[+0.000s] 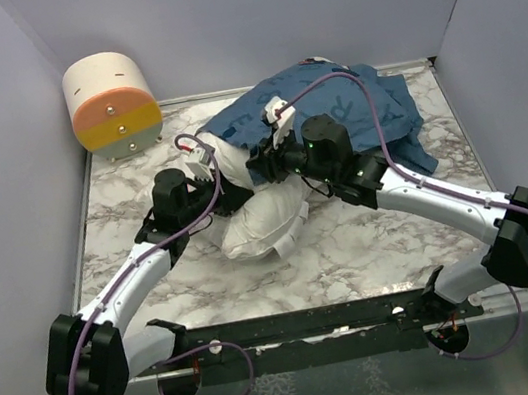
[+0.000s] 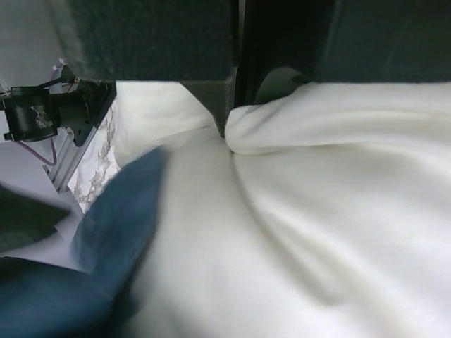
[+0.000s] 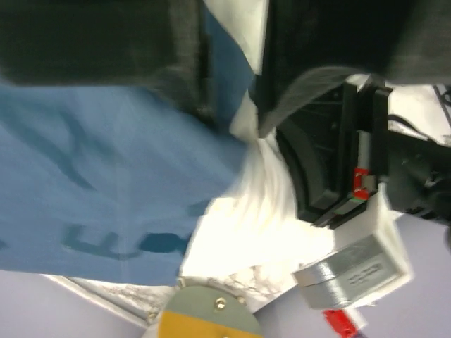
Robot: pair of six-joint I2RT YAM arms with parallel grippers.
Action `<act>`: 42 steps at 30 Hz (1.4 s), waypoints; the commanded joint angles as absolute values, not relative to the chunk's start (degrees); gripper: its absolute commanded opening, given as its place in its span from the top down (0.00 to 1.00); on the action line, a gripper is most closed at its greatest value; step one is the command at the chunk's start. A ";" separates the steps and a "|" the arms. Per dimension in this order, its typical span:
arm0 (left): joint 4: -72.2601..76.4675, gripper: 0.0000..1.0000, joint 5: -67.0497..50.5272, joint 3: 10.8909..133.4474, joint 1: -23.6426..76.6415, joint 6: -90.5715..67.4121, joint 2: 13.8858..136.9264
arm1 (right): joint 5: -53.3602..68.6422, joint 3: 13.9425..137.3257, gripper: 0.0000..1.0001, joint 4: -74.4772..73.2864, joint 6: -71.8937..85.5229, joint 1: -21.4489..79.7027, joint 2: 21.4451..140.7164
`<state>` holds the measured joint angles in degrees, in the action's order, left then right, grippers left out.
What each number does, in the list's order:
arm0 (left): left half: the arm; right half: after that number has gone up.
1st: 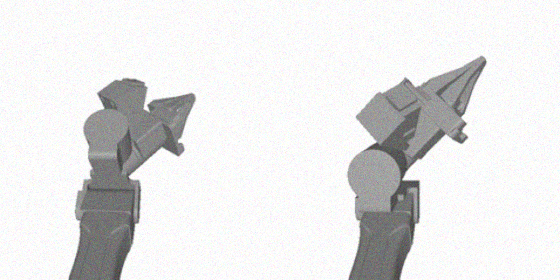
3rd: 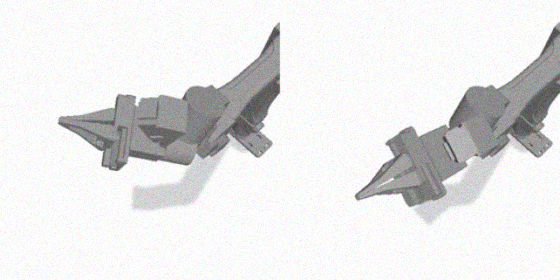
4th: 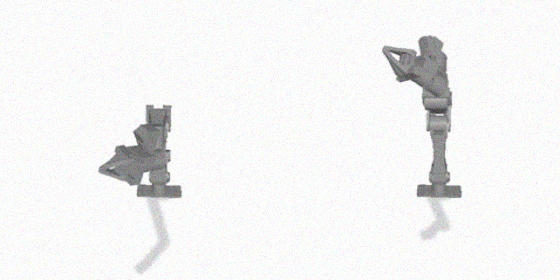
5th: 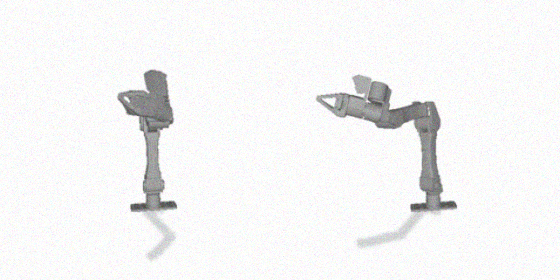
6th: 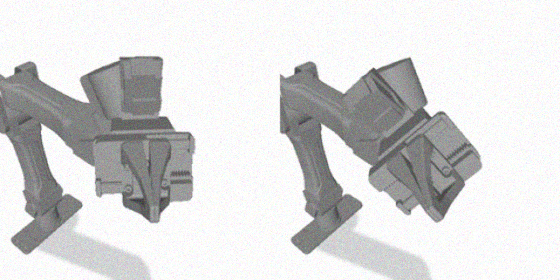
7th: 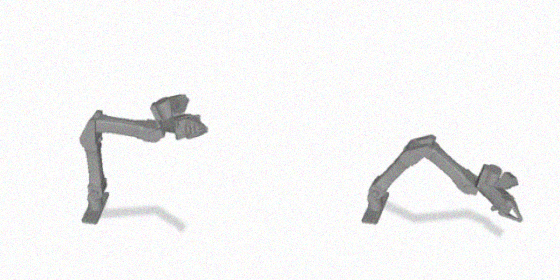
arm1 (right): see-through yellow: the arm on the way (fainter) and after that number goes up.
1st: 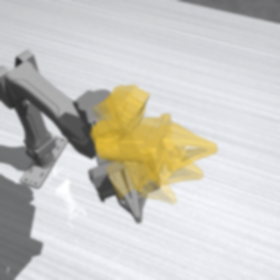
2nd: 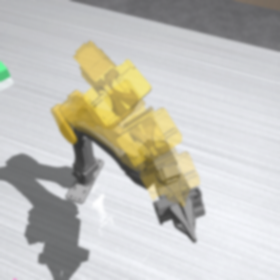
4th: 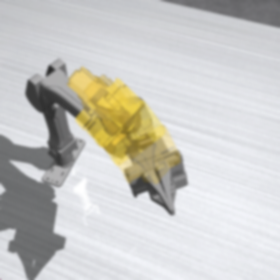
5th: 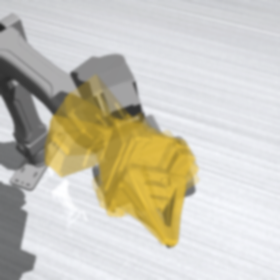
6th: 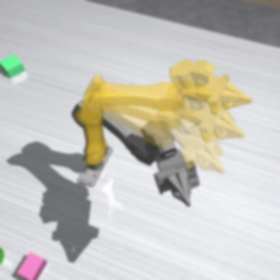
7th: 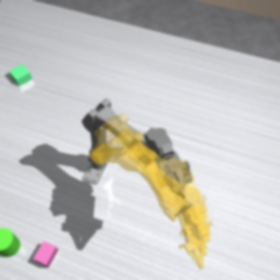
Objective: Put the pillow into the pillowcase
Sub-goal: Stuff the pillow into the pillowcase.
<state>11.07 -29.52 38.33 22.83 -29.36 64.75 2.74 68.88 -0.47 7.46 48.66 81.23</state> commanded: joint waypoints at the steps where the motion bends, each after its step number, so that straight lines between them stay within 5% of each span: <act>1: 12.74 1.00 -34.21 39.12 17.83 -31.17 69.29 | 5.67 68.38 0.58 1.52 5.44 49.22 82.54; 7: 13.56 1.00 -38.68 42.28 14.10 -34.97 73.50 | 11.97 52.59 0.15 7.85 7.30 49.22 64.35; 12: 16.81 1.00 -41.16 43.23 12.74 -37.97 75.98 | 3.77 42.06 0.01 4.07 10.61 49.13 47.12; 18: 7.04 0.95 -36.73 46.64 12.71 -31.18 73.67 | -15.21 27.79 0.00 0.48 24.55 49.13 33.65; 23: -18.49 0.37 -16.23 56.95 13.34 -9.21 66.08 | -18.95 17.82 0.00 6.44 32.24 49.13 28.86; 26: -24.00 0.21 -10.49 59.13 13.36 -4.54 59.57 | -19.46 17.02 0.00 8.68 33.02 49.13 31.71; 31: -39.92 0.23 -15.98 70.46 15.47 -0.91 56.17 | -17.91 18.13 0.00 11.52 34.06 48.46 37.86; 36: -46.16 0.25 -12.14 74.84 28.57 -2.15 54.59 | -12.06 19.54 0.00 14.92 35.13 43.80 42.75; 42: -47.55 0.22 19.10 68.57 60.42 -6.60 60.47 | -0.54 19.97 0.00 15.65 37.78 32.39 45.55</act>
